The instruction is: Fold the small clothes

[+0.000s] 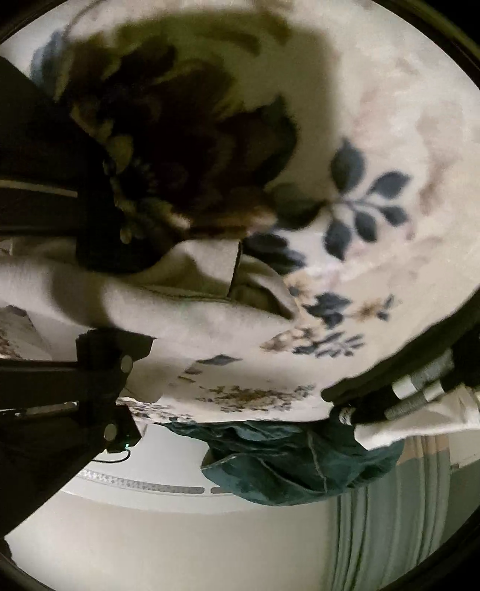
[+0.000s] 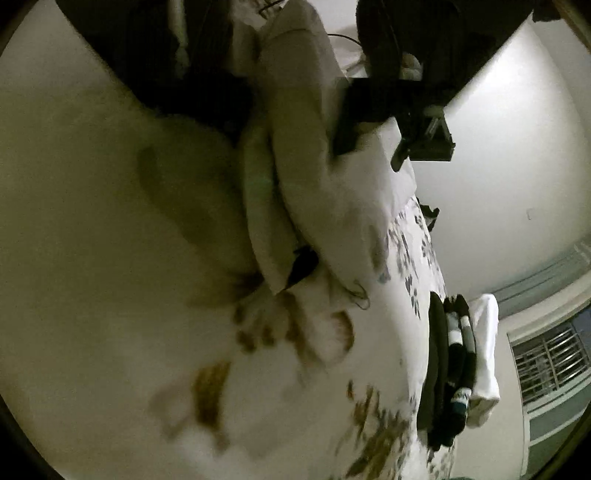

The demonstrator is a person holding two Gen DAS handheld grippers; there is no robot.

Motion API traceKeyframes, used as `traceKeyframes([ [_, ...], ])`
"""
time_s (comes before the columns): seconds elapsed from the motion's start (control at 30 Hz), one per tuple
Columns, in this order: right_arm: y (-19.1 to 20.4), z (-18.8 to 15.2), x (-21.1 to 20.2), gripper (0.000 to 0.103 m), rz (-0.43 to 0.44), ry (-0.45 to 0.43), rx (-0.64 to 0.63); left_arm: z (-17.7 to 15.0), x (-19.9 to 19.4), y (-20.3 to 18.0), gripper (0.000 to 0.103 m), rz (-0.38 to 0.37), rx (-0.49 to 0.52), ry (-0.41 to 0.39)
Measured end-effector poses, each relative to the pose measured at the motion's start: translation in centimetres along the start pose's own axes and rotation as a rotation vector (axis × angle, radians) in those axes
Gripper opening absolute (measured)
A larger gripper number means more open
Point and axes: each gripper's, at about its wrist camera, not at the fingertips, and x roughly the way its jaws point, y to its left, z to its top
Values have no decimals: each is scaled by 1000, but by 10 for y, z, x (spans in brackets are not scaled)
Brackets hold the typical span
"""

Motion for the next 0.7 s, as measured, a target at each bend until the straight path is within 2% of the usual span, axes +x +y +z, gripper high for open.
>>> traceKeyframes([
  [0.2, 43, -7, -12, 21, -9, -53, -65, 7, -14, -32, 18, -6, 43, -35],
  [0.37, 89, -6, -27, 20, -17, -71, -131, 34, -40, -70, 18, -33, 84, -87],
  [0.5, 150, 9, -46, 20, -1, -100, -196, 79, -64, -117, 18, -46, 142, -138],
  [0.63, 217, 38, -62, 20, 21, -133, -266, 146, -82, -170, 18, -55, 215, -186],
  [0.7, 264, 65, -66, 20, 37, -160, -306, 183, -88, -196, 18, -52, 260, -213],
])
